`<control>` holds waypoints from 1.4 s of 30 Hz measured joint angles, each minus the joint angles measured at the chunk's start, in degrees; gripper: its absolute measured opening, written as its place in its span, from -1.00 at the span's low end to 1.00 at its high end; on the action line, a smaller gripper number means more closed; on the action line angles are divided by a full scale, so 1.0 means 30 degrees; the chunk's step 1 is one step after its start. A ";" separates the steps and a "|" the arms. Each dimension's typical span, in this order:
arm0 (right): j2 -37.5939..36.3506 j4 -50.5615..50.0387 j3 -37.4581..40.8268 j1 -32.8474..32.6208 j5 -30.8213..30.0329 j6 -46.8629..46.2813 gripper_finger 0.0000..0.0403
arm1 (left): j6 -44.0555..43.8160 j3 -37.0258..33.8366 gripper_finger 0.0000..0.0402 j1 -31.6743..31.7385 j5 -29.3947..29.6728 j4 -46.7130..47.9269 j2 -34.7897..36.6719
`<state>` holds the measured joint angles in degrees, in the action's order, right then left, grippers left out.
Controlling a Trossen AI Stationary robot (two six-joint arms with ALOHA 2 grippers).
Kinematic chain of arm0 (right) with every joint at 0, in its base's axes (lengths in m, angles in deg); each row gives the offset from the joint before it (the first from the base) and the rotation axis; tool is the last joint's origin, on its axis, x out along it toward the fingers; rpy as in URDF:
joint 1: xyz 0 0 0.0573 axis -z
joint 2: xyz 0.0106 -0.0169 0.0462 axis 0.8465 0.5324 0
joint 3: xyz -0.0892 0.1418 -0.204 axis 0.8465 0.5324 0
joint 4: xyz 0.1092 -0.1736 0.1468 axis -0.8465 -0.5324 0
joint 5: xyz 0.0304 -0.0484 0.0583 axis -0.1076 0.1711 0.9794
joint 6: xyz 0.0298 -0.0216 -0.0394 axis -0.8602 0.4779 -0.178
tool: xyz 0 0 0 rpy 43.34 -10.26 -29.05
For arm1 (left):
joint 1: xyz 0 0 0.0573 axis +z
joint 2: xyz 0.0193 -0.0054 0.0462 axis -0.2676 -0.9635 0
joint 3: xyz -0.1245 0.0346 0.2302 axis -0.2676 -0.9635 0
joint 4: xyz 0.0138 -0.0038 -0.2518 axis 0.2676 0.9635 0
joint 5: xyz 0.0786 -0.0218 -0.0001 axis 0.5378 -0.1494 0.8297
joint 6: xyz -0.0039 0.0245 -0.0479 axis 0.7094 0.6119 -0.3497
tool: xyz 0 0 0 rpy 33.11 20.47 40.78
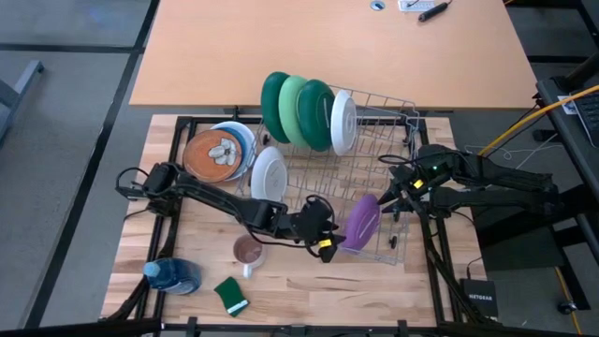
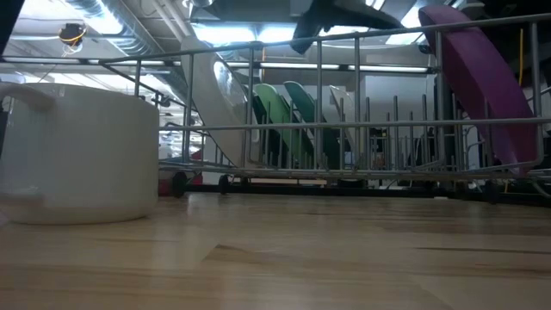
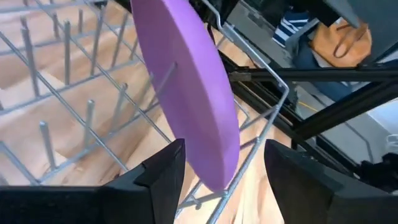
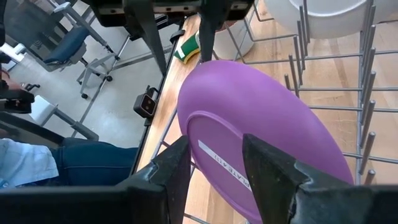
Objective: Sort dishes
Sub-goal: Put the purple plate into the dishwasher rack
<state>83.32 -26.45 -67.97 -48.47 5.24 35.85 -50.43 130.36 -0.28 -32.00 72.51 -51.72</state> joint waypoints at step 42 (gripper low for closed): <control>0.0016 -0.0264 0.0000 0.0000 -0.1165 0.0006 -0.25 | -0.1821 0.0015 -0.99 0.1520 0.0637 -0.3266 -0.0364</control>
<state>83.36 -27.24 -67.97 -48.47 1.74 35.87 -55.89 130.41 4.27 -30.09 62.71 -52.81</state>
